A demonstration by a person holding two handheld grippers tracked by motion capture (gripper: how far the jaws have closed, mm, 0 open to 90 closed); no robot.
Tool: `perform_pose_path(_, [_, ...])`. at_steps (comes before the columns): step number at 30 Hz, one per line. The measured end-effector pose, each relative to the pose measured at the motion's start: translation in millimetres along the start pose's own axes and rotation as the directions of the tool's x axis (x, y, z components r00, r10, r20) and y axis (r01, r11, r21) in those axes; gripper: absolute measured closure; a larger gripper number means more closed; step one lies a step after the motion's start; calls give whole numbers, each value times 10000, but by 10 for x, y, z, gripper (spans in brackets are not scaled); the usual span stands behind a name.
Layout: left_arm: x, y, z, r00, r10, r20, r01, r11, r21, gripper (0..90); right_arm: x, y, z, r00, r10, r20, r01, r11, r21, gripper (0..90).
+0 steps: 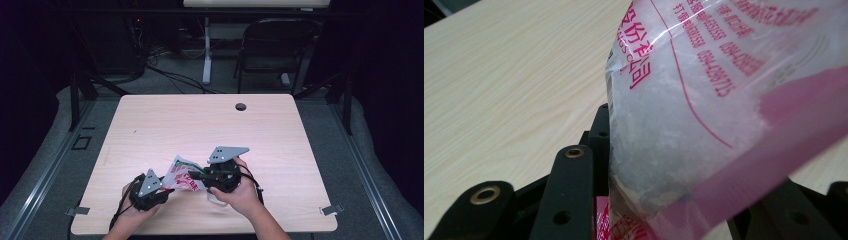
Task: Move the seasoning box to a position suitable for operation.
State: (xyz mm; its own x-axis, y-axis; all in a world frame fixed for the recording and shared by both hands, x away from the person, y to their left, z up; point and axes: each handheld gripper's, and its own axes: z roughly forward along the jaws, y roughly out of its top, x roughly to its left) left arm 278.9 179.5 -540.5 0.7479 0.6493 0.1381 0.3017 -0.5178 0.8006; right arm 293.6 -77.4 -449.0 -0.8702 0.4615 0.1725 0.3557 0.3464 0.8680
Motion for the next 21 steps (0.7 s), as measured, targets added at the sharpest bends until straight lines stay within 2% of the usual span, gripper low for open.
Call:
perform_pose_path(3, [1, 8, 5, 9999, 132, -107, -132, 9999, 16, 619, -6, -10, -11, 10000, 3, 72, -3, 10000, 0, 810])
perform_pose_path(6, [-10, 23, 20, 9984, 377, -425, -374, 9993, 68, 621, -12, -22, -25, 9999, 20, 119, -20, 10000, 10, 766])
perform_pose_path(13, [-17, 55, 52, 9967, 527, -613, -521, 9986, 115, 623, -39, -61, -72, 9994, 210, 270, -206, 9997, -125, 715])
perform_pose_path(15, [-23, 77, 71, 9950, 716, -697, -708, 9974, 138, 624, -43, -71, -102, 9990, 285, 343, -280, 9995, -174, 699])
perform_pose_path(21, [-38, 113, 112, 9921, 939, -833, -926, 9955, 185, 626, -54, -100, -187, 9978, 450, 482, -433, 9984, -371, 682])
